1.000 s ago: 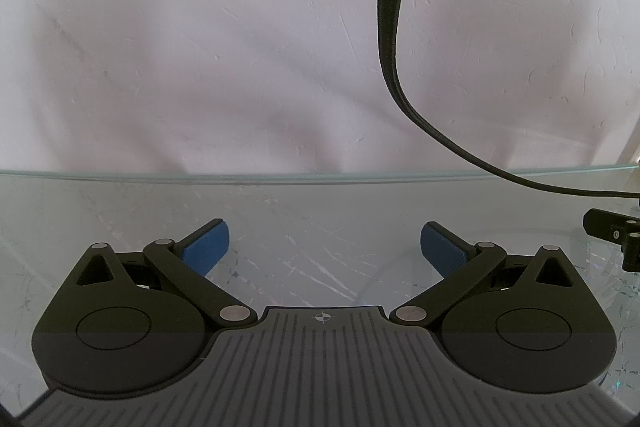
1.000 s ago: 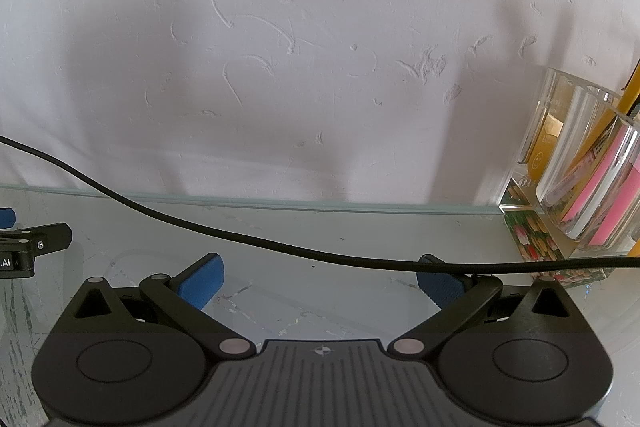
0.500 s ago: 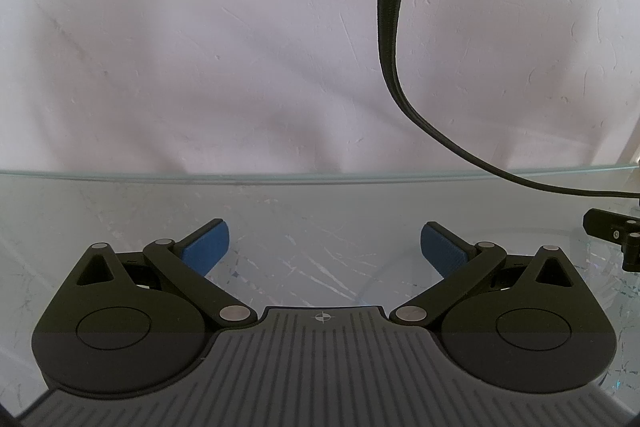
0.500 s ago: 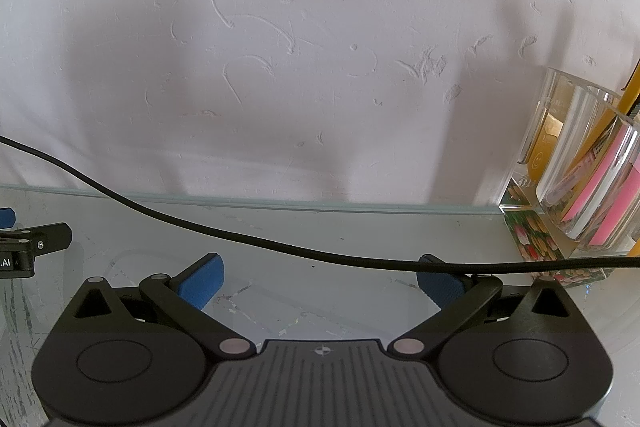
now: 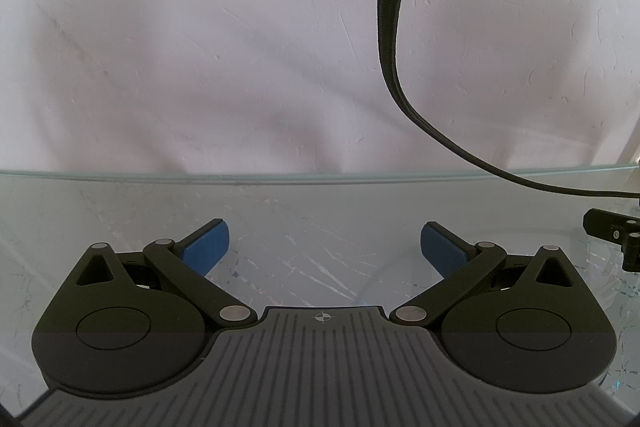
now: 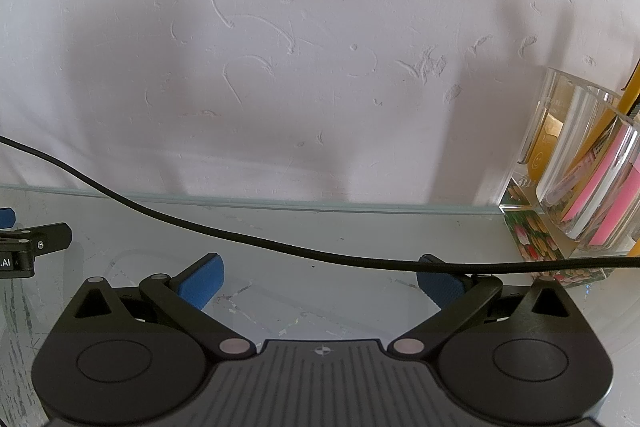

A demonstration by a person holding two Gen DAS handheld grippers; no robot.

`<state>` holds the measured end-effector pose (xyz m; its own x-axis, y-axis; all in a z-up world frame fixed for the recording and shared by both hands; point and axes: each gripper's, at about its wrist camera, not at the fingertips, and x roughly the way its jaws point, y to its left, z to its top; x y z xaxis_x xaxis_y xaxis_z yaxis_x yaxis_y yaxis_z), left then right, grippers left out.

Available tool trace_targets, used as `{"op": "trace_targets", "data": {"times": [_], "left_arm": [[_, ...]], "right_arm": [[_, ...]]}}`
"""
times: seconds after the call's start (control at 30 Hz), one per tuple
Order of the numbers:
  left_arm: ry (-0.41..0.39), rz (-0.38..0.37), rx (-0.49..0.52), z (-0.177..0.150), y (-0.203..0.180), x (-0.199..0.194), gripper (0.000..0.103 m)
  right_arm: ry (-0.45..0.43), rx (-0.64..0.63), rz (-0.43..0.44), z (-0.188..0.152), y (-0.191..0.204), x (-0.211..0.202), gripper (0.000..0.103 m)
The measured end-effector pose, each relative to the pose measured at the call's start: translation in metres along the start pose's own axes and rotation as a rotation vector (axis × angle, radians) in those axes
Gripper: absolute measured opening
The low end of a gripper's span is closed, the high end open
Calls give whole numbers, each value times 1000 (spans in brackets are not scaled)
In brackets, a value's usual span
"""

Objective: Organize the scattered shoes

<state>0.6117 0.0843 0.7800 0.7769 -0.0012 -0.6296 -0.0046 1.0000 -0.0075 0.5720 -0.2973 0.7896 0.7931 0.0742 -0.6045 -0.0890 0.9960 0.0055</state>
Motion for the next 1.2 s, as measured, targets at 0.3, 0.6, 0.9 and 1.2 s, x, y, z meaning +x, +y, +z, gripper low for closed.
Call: {"op": "trace_targets", "data": {"times": [0.3, 0.6, 0.9, 1.2], "left_arm": [[0, 0, 0, 0, 0, 0, 103], [0, 0, 0, -1, 1, -1, 103], [0, 0, 0, -1, 1, -2, 103], [0, 0, 0, -2, 1, -3, 103]], "right_arm": [[0, 0, 0, 2, -6, -3, 103], [0, 0, 0, 0, -1, 0, 103], [0, 0, 0, 1, -1, 0, 103], [0, 0, 0, 1, -1, 0, 103]]}}
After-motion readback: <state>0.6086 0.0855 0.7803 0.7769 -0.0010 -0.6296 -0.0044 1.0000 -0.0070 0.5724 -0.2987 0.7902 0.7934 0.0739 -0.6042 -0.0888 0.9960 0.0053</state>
